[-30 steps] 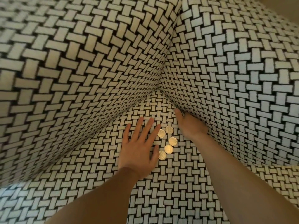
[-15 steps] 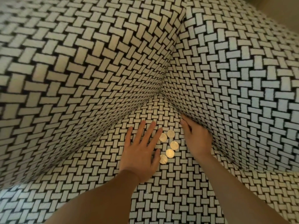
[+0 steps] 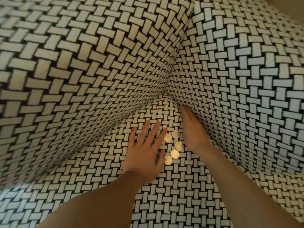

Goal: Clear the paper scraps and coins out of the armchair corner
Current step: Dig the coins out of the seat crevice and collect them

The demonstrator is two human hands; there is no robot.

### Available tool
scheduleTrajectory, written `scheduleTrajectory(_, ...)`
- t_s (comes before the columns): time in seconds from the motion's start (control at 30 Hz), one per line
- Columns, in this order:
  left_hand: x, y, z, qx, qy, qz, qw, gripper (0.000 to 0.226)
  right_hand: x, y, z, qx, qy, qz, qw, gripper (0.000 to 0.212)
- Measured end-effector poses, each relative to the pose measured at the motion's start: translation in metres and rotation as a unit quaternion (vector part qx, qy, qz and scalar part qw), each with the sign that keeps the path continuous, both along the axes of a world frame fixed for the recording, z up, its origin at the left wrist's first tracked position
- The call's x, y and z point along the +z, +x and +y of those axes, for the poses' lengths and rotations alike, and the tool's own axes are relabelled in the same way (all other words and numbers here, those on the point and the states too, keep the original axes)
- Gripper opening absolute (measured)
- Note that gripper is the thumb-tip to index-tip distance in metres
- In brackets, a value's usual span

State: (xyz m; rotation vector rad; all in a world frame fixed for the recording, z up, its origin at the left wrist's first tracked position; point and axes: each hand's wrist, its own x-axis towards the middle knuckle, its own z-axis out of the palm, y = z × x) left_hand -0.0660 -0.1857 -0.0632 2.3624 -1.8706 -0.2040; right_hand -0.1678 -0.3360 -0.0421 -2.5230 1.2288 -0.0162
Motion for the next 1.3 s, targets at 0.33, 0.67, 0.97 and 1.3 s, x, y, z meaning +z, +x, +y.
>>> scheduleTrajectory(0.33, 0.001, -0.001, 0.000, 0.004, 0.004, 0.004, 1.000, 0.061, 0.002, 0.036, -0.026, -0.056, 0.141, 0.122, 0.981, 0.086)
scheduleTrajectory(0.67, 0.001, -0.001, 0.000, 0.006, 0.006, 0.006, 1.000, 0.061, 0.021, 0.050, -0.052, -0.049, 0.248, 0.115, 0.961, 0.051)
scheduleTrajectory(0.97, -0.001, 0.001, 0.000, -0.002, 0.011, -0.004, 1.000, 0.062, 0.005, 0.042, -0.037, -0.063, 0.227, 0.056, 0.970, 0.063)
scheduleTrajectory(1.3, -0.002, 0.002, 0.001, -0.002, 0.009, -0.010, 1.000, 0.062, 0.003, 0.021, -0.005, -0.091, 0.063, 0.005, 0.994, 0.068)
